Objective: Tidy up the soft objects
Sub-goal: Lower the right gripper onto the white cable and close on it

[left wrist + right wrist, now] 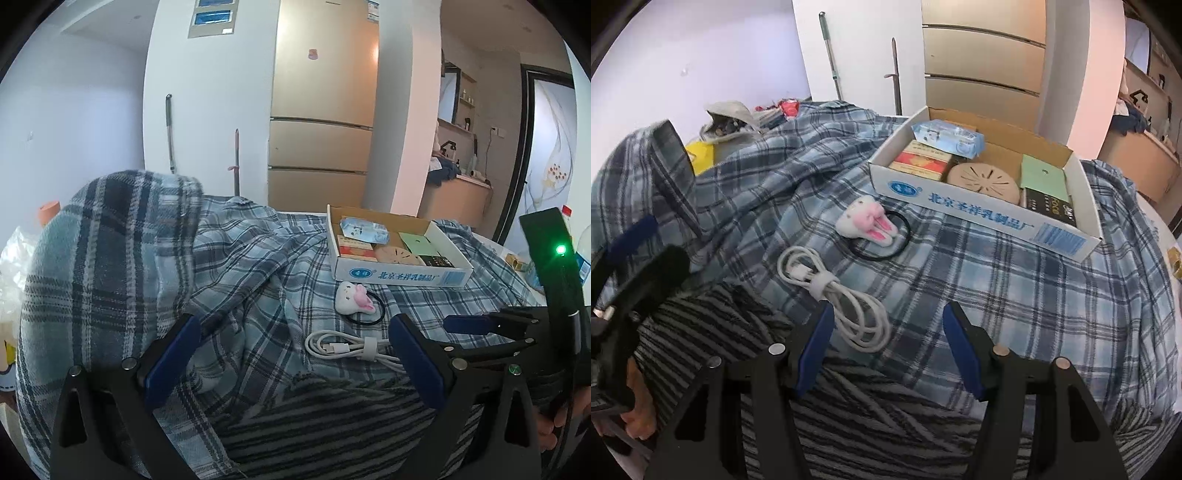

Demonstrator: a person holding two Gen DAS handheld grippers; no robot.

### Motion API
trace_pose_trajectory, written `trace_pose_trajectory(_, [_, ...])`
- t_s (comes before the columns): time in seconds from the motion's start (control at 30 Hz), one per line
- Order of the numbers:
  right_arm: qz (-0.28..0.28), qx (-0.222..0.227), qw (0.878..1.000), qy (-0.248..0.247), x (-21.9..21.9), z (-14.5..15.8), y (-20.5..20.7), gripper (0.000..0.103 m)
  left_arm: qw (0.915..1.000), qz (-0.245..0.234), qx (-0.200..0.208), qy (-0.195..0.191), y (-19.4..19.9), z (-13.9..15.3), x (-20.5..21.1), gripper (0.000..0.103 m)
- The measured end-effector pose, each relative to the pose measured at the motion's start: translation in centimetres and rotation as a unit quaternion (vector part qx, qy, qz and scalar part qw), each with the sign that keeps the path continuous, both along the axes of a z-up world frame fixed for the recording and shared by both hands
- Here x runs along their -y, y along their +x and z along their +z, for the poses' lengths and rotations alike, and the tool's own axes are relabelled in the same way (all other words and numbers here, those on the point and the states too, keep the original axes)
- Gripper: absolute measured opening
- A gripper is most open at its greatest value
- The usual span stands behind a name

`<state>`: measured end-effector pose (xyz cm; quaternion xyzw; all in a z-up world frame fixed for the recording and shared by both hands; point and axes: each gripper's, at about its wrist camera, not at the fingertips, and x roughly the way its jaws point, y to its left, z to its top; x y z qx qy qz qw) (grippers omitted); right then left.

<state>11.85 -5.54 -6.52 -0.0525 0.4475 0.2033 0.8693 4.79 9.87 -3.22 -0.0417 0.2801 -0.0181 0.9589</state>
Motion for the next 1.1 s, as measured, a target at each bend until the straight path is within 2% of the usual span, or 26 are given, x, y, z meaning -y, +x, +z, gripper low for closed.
trace_pose_trajectory(0.1, [0.042,0.001,0.999,-0.012,-1.5,0.2,-0.1,0.061,0.9995,0.024,-0.020,-0.004,0.5,-0.3,-0.8,0.102])
trace_pose_trajectory(0.23, [0.075,0.027,0.997,-0.025,-3.0,0.5,-0.3,0.061,0.9987,0.027,-0.036,-0.024,0.7,-0.6,-1.6,0.102])
trace_pose_trajectory(0.5, [0.093,0.020,0.995,-0.016,-4.1,0.4,0.8,0.060,0.9965,0.000,-0.061,-0.058,0.8,-1.2,-1.9,0.102])
trace_pose_trajectory(0.63, [0.096,-0.016,0.995,-0.008,-4.1,-0.7,1.4,0.060,0.9971,-0.002,-0.048,-0.059,0.4,-0.8,-2.1,0.102])
trace_pose_trajectory(0.8, [0.104,-0.017,0.994,-0.025,-4.6,-1.7,2.0,0.060,0.9968,-0.008,-0.053,-0.059,0.5,-1.0,-1.9,0.102])
trace_pose_trajectory(0.9, [0.091,-0.055,0.994,-0.027,-4.5,-2.8,3.1,0.060,0.9972,-0.015,-0.055,-0.049,0.6,-1.1,-1.3,0.102])
trace_pose_trajectory(0.93, [0.082,-0.063,0.994,-0.021,-4.2,-3.1,3.3,0.058,0.9973,-0.017,-0.055,-0.045,0.6,-1.0,-1.2,0.102])
trace_pose_trajectory(1.0, [0.075,-0.051,0.996,-0.019,-3.8,-3.1,3.2,0.045,0.9974,-0.021,-0.054,-0.043,0.6,-1.0,-1.0,0.102])
trace_pose_trajectory(1.1, [0.083,-0.043,0.995,-0.019,-3.8,-2.9,2.9,0.036,0.9973,-0.027,-0.057,-0.039,0.7,-1.1,-0.7,0.102])
